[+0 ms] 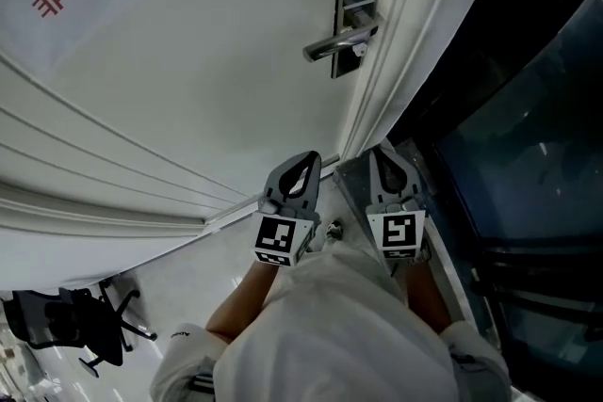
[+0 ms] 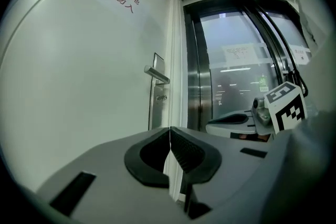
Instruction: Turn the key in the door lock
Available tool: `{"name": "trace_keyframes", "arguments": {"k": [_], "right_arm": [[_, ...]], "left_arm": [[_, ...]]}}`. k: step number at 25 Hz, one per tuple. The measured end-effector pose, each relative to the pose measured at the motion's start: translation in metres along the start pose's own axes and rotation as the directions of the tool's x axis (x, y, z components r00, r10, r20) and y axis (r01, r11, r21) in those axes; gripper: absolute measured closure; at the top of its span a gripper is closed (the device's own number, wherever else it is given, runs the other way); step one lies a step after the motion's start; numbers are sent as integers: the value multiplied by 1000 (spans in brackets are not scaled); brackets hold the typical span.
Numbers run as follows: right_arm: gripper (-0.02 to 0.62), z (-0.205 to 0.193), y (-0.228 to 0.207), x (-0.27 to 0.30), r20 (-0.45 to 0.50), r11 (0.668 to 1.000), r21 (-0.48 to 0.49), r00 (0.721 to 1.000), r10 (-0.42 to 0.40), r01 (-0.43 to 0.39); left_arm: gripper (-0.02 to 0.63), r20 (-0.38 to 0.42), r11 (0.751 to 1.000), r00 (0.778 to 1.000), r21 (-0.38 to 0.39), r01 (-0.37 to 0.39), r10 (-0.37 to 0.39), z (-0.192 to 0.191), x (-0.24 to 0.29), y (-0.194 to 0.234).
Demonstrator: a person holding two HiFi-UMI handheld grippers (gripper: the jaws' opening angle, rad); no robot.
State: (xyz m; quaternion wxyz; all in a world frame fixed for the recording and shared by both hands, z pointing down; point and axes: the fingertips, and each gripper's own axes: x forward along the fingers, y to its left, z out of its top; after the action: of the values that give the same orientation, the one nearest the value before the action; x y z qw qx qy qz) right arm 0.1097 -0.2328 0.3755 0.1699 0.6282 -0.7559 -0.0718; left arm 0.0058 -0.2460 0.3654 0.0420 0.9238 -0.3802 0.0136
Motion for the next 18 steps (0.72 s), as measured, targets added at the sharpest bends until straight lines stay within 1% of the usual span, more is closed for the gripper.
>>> {"name": "trace_keyframes", "arguments": {"k": [2,4,7,9,11,13,14,16,18], "right_arm": [[595,9,-14,17,16,994,-107,1000,-6,7],[595,14,-27,32,11,976,-219,1000,-16,18],[595,24,-35,50,13,930,-367,1000,-6,10],[595,33,-36,62,9,901,-434,1000,7,-2],[594,44,-39,72,22,867,-498,1000,0,11],[595,53,-40,80,50,822,-569,999,-2,30],[595,58,-40,84,67,793,-608,998,7,35],[595,69,-39,93,108,725,-687,994,31,52],[595,77,-42,103,121,657,-750,992,27,74]], "left_arm": [[595,8,1000,1000,8,-25,25,8,14,8],[595,19,999,999,10,-49,48,15,26,13],[595,41,997,997,21,-71,70,25,40,16],[595,60,996,995,34,-84,82,32,48,19],[595,79,994,992,40,-101,97,40,54,23],[595,98,993,989,44,-113,108,49,58,26],[595,99,992,989,48,-117,112,52,59,27],[595,84,990,989,54,-126,122,58,62,34],[595,76,989,988,45,-137,134,61,63,41]]}}
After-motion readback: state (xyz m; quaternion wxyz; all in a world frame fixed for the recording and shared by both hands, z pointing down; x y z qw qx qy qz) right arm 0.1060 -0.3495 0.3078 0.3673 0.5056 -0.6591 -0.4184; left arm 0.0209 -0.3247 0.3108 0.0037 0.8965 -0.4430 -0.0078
